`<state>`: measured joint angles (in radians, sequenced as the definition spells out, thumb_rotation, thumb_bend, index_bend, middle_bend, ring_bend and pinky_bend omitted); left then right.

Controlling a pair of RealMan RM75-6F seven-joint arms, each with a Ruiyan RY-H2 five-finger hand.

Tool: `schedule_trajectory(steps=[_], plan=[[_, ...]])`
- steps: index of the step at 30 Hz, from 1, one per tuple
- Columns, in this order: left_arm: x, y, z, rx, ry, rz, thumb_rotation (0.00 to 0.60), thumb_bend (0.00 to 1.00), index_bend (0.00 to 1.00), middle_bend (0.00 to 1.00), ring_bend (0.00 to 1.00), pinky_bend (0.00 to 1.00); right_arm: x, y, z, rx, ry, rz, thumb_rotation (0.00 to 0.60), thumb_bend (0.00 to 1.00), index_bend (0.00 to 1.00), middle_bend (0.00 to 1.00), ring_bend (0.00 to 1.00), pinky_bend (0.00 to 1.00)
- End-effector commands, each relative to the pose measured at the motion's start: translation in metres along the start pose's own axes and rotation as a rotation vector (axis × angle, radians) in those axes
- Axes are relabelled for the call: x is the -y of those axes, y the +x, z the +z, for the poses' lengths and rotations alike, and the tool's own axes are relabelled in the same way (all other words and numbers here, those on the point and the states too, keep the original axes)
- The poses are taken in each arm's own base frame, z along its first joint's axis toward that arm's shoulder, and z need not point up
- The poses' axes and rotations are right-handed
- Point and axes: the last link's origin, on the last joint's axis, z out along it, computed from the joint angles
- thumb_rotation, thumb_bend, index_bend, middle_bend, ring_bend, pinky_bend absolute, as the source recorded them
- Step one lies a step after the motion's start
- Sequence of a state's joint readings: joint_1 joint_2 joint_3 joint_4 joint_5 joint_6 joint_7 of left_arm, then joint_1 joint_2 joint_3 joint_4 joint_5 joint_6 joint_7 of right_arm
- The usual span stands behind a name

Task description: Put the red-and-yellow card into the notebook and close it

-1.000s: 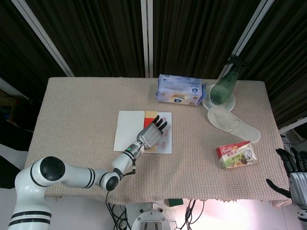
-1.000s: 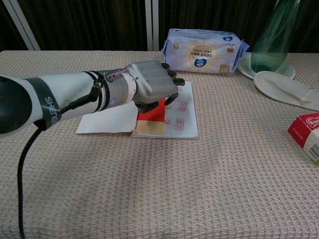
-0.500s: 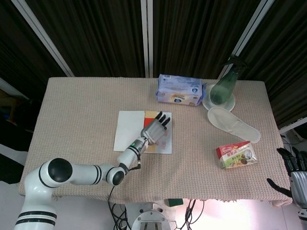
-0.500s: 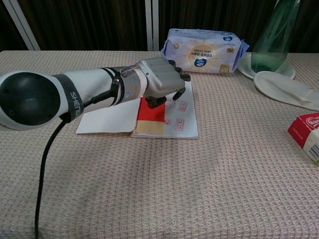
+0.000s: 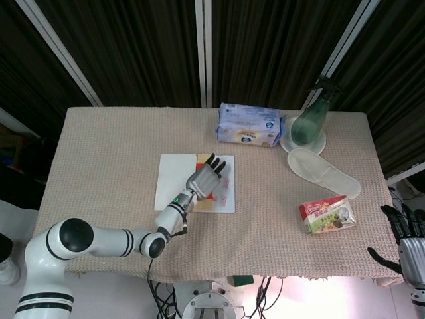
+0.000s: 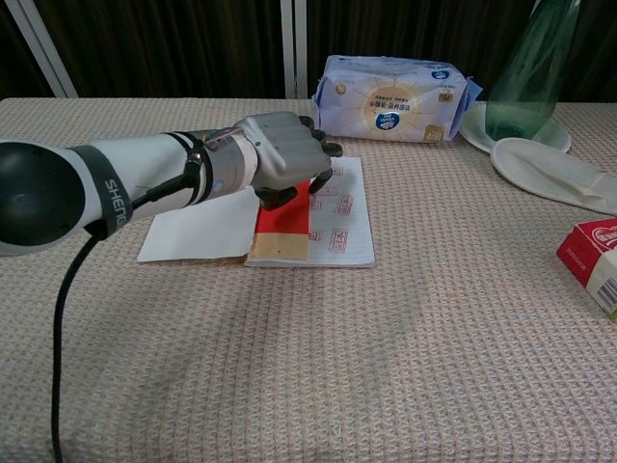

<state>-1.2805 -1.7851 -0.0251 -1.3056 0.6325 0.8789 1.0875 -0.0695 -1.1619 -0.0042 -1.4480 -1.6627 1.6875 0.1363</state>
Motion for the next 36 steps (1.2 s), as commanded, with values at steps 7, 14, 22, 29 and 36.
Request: schedule_trajectory(steps=[7, 14, 22, 29, 36], plan=[[0.003, 0.007, -0.032, -0.097, -0.014, -0.096, 0.6, 0.35, 0.23, 0.0, 0.0, 0.05, 0.003, 0.002, 0.001, -0.005, 0.019, 0.002, 0.6, 0.07, 0.13, 0.12, 0.01, 0.14], [0.02, -0.011, -0.084, -0.172, 0.017, -0.212, 0.6, 0.21, 0.23, 0.0, 0.0, 0.05, 0.004, 0.002, 0.006, -0.002, 0.036, 0.004, 0.6, 0.07, 0.13, 0.12, 0.01, 0.14], [0.01, -0.043, -0.109, -0.149, -0.008, -0.25, 0.6, 0.16, 0.21, 0.0, 0.0, 0.05, 0.009, -0.001, 0.012, 0.007, 0.066, 0.007, 0.6, 0.07, 0.13, 0.12, 0.01, 0.14], [0.003, -0.054, -0.111, -0.16, 0.003, -0.287, 0.6, 0.16, 0.2, 0.0, 0.0, 0.05, 0.01, 0.001, 0.012, 0.004, 0.069, 0.006, 0.6, 0.07, 0.13, 0.12, 0.01, 0.14], [0.004, -0.067, -0.104, -0.147, 0.04, -0.254, 0.6, 0.16, 0.2, 0.0, 0.0, 0.05, 0.008, 0.001, 0.008, 0.0, 0.059, 0.007, 0.6, 0.07, 0.13, 0.12, 0.01, 0.14]])
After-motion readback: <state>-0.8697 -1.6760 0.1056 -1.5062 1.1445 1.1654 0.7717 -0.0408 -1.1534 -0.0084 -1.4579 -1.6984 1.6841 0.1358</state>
